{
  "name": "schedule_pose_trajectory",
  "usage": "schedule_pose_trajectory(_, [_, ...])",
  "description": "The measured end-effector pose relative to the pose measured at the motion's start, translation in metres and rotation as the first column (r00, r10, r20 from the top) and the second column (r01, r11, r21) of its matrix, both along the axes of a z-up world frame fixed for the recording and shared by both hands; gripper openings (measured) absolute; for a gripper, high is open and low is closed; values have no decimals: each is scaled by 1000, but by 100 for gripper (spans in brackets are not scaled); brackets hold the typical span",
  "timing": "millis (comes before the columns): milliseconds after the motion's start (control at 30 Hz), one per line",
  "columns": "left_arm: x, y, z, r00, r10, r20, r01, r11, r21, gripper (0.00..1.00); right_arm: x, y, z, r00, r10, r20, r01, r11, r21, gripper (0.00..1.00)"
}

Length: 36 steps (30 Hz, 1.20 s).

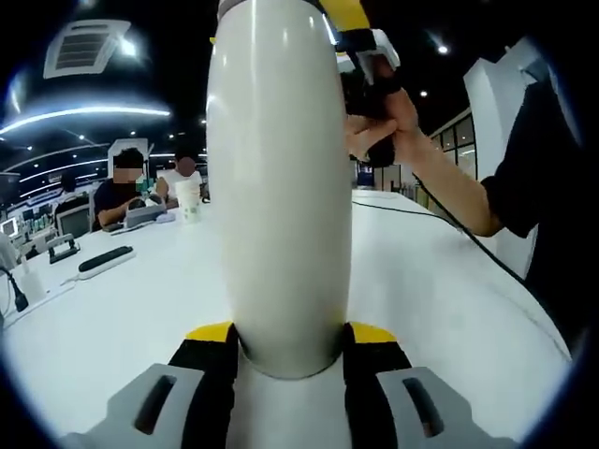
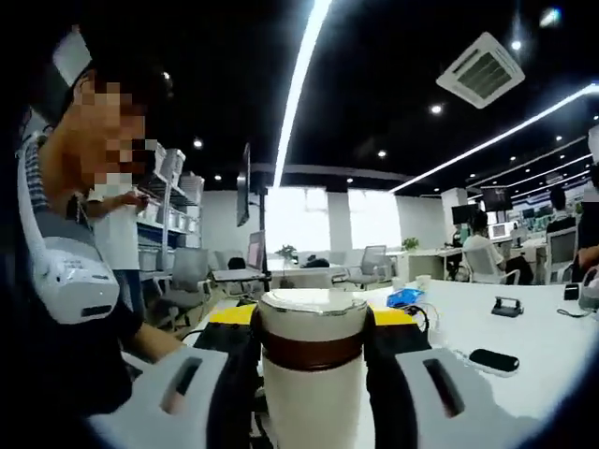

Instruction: Grasp the water cup twist off the cup lid place the cup lid on the table

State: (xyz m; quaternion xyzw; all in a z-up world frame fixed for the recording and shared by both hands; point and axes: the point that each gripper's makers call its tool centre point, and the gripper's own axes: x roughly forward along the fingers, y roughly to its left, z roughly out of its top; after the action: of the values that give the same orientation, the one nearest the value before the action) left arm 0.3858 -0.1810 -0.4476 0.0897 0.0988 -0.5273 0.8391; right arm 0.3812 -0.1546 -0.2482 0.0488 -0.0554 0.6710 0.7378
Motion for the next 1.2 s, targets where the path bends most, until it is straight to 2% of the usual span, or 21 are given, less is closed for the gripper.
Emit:
schedule_pose_trajectory(100, [0,0,-1,1000,0,-6,0,1000,0,46,-1,1,0,996,93,-8,-93,996,-9,46])
schedule_pose_trajectory(267, [-1,0,-1,1000,2,-16,-2,1000,1,46,-3,2,-1,991,131,17,-131,991,-14,46])
schedule_pose_trajectory(367, [-1,0,-1,1000,2,-18,-2,1000,0,46,-3,2,-1,997,74,8,-74,997,-2,46])
schedule_pose_trajectory(400, [-1,0,-1,1000,2,-20,-2,1000,0,46,-1,1,-2,1000,23,0,-23,1000,-5,48])
schedule_pose_trajectory(433, [-1,0,-2,1000,2,-21,-2,1000,0,45,2,-1,-2,999,-47,18,47,999,-13,53])
schedule_pose_trajectory(467, [-1,0,-2,1000,2,-21,-2,1000,0,45,4,-4,0,991,-121,60,122,993,-3,59])
schedule_pose_trajectory(500, [-1,0,-2,1000,2,-25,-2,1000,1,45,5,-8,2,979,-191,75,190,982,12,64])
schedule_pose_trajectory(567, [-1,1,-2,1000,1,-28,-1,1000,0,45,4,-16,4,949,-313,43,311,949,45,62])
schedule_pose_trajectory(600, [-1,1,-2,1000,2,-28,-2,1000,0,45,3,-19,2,927,-374,25,373,927,38,60])
schedule_pose_trajectory(633, [-1,1,-2,1000,3,-28,-3,1000,0,45,-4,-21,-1,900,-434,37,433,901,34,58])
schedule_pose_trajectory(667, [-1,1,-2,1000,3,-29,-3,1000,0,45,-5,-22,-1,893,-448,42,447,894,37,57])
schedule_pose_trajectory(700, [-1,1,-2,1000,4,-29,-4,1000,0,45,-9,-24,1,861,-508,27,506,860,58,56])
schedule_pose_trajectory(767, [-1,1,-2,1000,4,-28,-4,1000,1,45,-15,-23,5,842,-540,-10,539,838,86,55])
schedule_pose_trajectory(800, [-1,1,-2,1000,5,-28,-5,1000,1,45,-14,-23,7,828,-559,-50,561,822,102,55])
schedule_pose_trajectory(1000, [-1,2,-2,999,9,-31,-9,1000,1,45,-7,-8,15,826,-563,1,561,823,91,54])
schedule_pose_trajectory(1067, [-1,2,-2,999,10,-33,-10,1000,1,46,-2,-8,14,817,-576,16,573,815,85,46])
schedule_pose_trajectory(1100, [-1,2,-2,999,10,-33,-10,1000,2,46,1,-11,13,809,-586,48,582,810,78,43])
schedule_pose_trajectory(1133, [-1,2,-2,999,10,-34,-10,1000,1,46,0,-12,11,829,-558,32,554,828,85,43])
schedule_pose_trajectory(1200, [-1,2,-3,999,11,-34,-11,1000,2,46,3,-16,11,839,-544,14,541,837,85,43])
